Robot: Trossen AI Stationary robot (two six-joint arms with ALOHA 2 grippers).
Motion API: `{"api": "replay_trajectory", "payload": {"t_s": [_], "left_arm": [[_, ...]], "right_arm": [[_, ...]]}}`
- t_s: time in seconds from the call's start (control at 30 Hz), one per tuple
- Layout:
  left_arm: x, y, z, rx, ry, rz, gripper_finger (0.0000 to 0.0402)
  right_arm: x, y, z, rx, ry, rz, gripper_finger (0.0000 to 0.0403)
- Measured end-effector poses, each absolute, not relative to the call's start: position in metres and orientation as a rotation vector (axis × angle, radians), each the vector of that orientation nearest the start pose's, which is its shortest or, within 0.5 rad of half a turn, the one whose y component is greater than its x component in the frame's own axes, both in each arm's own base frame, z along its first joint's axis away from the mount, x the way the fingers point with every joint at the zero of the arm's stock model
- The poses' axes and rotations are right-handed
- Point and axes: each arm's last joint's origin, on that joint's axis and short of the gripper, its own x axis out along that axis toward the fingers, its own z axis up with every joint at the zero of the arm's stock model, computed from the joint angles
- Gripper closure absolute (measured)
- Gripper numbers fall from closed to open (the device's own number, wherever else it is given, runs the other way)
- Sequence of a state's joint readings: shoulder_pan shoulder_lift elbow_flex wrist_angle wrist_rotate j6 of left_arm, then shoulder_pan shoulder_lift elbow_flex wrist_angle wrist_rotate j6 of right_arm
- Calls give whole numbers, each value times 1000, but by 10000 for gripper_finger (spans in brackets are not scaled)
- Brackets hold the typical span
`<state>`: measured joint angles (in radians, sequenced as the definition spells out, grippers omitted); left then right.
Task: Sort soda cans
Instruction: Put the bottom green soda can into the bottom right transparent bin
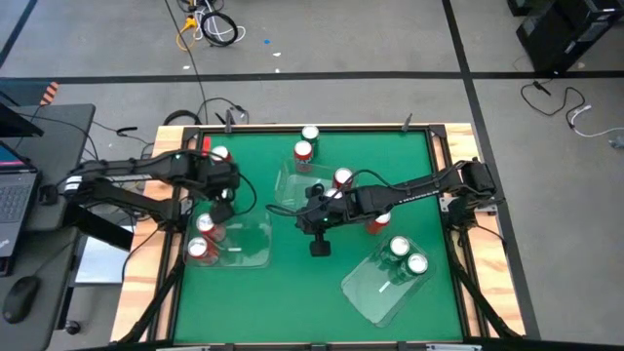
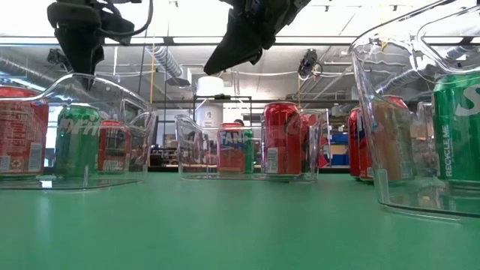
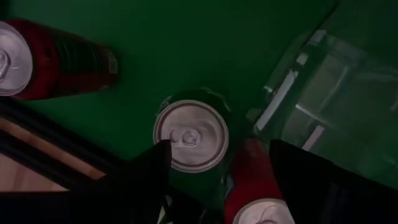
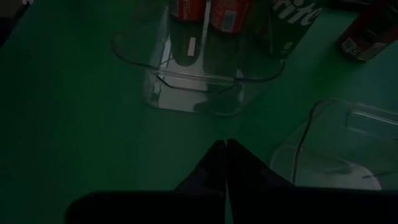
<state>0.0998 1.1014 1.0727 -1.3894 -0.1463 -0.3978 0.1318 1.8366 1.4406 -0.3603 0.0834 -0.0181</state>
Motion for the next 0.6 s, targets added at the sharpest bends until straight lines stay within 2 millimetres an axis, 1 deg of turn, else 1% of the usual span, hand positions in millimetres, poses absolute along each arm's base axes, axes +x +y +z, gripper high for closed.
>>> {"api": "replay_trajectory", "payload": {"t_s": [0.27,0.47,0.6], "left_arm": [[168,26,289,-283,1399,486,122],[169,28,284,-258,1478,465,121],[170,30,283,-257,1493,465,121]], "right_arm": [[405,54,253,-87,754,88,402],[405,56,252,-89,758,95,402],[404,57,252,-90,760,96,402]]}}
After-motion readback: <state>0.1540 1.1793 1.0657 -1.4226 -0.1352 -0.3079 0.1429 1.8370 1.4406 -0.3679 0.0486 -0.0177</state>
